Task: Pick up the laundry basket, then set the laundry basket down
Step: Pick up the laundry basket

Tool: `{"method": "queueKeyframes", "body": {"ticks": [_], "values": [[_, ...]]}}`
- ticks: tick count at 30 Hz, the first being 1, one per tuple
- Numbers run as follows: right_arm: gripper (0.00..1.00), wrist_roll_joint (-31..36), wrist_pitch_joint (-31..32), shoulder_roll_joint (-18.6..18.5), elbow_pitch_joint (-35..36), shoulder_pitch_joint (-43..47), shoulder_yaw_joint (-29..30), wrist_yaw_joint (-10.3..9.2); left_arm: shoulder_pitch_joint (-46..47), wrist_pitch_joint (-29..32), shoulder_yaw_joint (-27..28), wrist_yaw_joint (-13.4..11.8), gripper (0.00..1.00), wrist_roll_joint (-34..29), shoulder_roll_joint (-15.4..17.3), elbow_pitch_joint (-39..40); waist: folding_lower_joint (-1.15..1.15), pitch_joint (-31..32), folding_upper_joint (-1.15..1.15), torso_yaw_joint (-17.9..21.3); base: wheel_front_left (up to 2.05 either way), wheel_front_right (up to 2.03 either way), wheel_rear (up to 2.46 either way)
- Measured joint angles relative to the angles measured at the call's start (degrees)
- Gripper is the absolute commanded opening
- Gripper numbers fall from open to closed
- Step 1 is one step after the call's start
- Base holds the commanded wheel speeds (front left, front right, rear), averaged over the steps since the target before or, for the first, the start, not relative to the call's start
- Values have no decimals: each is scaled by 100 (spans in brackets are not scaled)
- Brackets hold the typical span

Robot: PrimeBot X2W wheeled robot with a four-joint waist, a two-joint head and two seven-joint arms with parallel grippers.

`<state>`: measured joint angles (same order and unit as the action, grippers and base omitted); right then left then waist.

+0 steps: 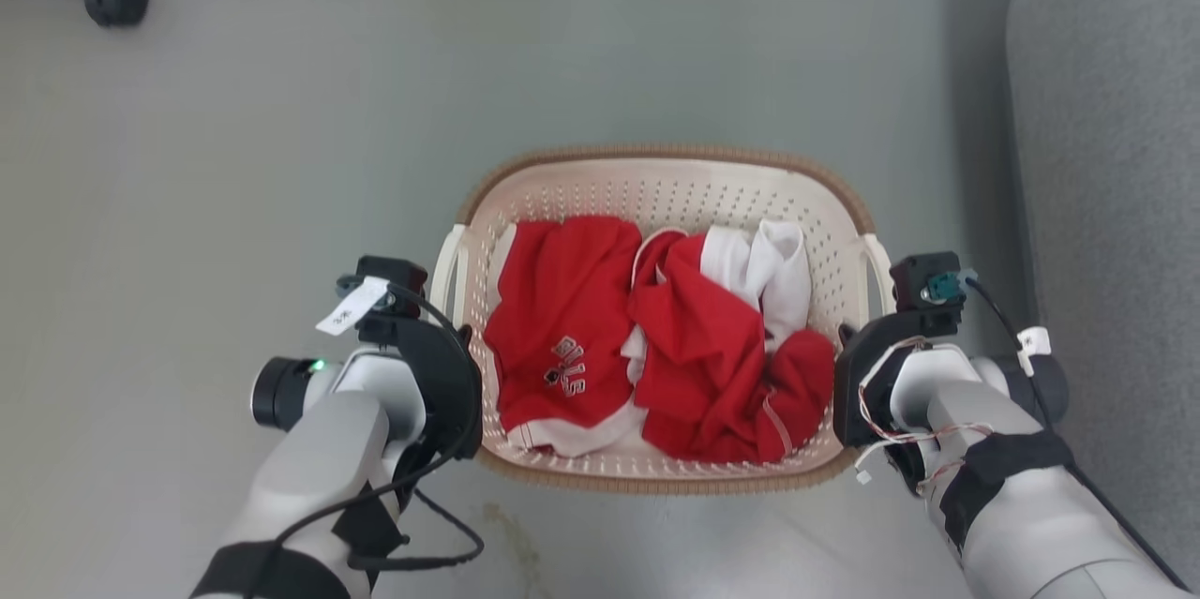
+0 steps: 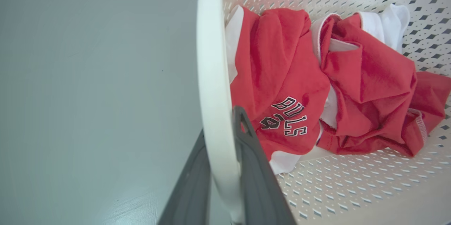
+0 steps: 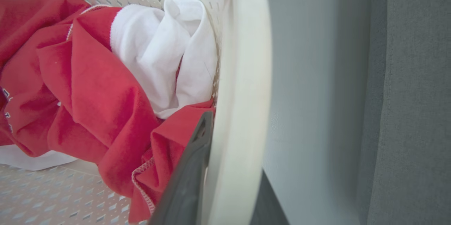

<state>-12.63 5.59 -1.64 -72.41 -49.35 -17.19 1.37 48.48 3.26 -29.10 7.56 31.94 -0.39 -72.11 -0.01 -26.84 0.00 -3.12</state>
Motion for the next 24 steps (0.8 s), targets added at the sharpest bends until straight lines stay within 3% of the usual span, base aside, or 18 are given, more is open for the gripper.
{"method": "queueKeyframes", "body": {"ticks": [24], "values": [[0, -628, 603, 11, 91, 519, -505, -36, -492, 424, -136, 1, 0, 289, -5, -85, 0, 1032, -1, -95, 0, 0, 0]]}}
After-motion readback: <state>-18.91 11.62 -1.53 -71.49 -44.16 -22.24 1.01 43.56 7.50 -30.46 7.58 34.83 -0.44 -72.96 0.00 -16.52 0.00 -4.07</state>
